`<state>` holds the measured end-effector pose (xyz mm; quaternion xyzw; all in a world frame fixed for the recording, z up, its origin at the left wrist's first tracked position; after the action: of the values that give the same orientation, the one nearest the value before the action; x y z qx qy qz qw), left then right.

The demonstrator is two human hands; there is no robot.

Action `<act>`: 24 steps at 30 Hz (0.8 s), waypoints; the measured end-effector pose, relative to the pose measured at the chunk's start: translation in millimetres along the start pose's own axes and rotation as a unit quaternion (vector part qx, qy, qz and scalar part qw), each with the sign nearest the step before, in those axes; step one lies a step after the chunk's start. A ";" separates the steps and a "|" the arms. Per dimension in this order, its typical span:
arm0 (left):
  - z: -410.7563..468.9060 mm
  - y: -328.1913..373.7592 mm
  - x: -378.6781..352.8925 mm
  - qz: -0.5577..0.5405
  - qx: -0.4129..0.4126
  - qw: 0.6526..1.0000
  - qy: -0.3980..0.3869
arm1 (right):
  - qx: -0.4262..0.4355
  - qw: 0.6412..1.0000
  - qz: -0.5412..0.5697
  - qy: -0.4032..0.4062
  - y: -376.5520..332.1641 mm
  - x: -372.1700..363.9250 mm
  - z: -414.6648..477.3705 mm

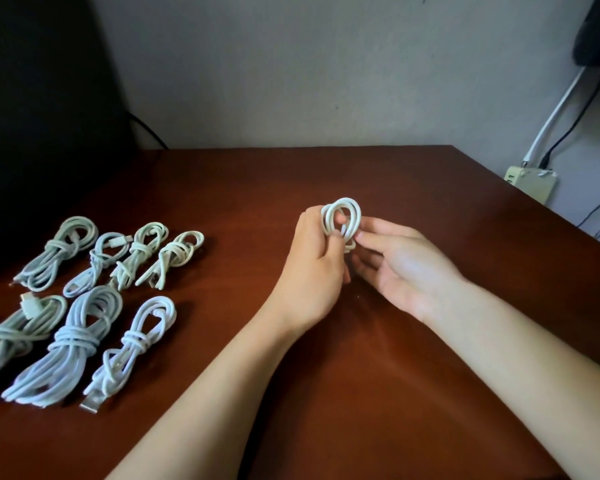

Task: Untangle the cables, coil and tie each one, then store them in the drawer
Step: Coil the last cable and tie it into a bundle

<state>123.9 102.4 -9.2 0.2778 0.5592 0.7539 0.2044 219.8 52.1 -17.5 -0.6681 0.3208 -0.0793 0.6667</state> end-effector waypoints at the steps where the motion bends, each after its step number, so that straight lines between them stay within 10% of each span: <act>1: -0.7 0.3 0.4 -0.003 -0.001 1.000 0.002 | 0.000 1.000 0.004 -0.003 0.0 -0.6 0.7; 24: -1.2 4.6 13.6 -0.106 0.016 0.993 0.038 | -0.001 0.989 0.038 -0.141 -14.6 -3.8 -3.5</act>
<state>112.8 108.6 -2.5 0.1914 0.6052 0.7285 0.2577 219.7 49.7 -2.2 -0.6609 0.2489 0.0415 0.7068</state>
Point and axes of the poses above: each hand's wrist, its own z-axis towards the middle knuckle, its own x-axis out of the back of the hand, y = z × x, the point moved 4 cm from there along z, towards the middle knuckle, and after that the axes turned 5 degrees about x, right-handed, at the moved point
